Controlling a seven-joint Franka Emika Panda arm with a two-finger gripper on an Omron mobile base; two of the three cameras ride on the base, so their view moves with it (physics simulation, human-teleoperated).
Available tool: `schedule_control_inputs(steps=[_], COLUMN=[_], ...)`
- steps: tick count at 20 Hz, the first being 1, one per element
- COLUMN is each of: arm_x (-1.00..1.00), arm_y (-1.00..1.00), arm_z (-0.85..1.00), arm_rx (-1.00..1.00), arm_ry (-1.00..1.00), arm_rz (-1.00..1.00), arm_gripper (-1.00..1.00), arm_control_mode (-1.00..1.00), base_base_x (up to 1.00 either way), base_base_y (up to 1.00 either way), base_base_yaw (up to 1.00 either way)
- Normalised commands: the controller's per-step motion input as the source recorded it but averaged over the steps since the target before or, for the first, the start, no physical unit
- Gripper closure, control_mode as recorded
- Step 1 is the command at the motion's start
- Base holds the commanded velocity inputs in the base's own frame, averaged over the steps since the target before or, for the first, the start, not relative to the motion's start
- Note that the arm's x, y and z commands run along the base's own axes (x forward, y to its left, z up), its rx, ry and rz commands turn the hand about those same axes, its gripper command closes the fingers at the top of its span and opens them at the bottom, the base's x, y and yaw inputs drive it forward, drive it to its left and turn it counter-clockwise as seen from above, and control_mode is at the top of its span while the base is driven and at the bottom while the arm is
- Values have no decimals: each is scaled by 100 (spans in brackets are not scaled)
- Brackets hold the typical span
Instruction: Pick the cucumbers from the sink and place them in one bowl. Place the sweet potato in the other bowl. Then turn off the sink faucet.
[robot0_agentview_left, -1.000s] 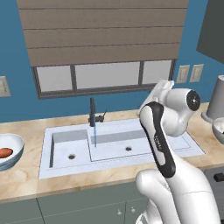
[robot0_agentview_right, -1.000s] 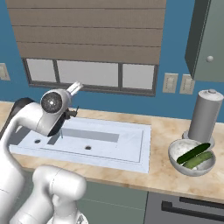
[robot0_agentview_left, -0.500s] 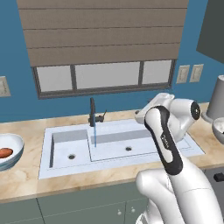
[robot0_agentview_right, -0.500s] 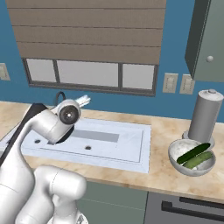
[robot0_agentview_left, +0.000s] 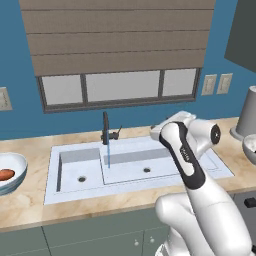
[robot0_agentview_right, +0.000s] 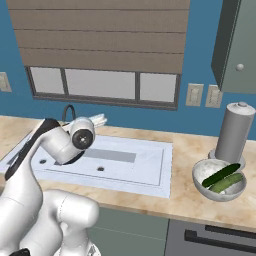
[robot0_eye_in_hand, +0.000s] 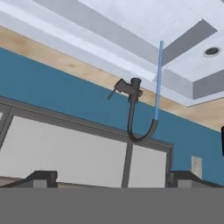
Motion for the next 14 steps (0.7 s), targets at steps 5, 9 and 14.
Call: schedule_control_inputs(steps=[5, 9, 14], arm_x=[12, 8, 10], arm_y=[0, 0, 0], arm_z=[-27, -10, 0], arm_rx=[4, 4, 1], arm_ry=[0, 0, 2], arm_rz=[-2, 0, 2], arm_gripper=[-100, -100, -100], arm_control_mode=[-100, -100, -100], base_base_x=[0, 0, 0], base_base_y=[0, 0, 0], base_base_yaw=[0, 0, 0])
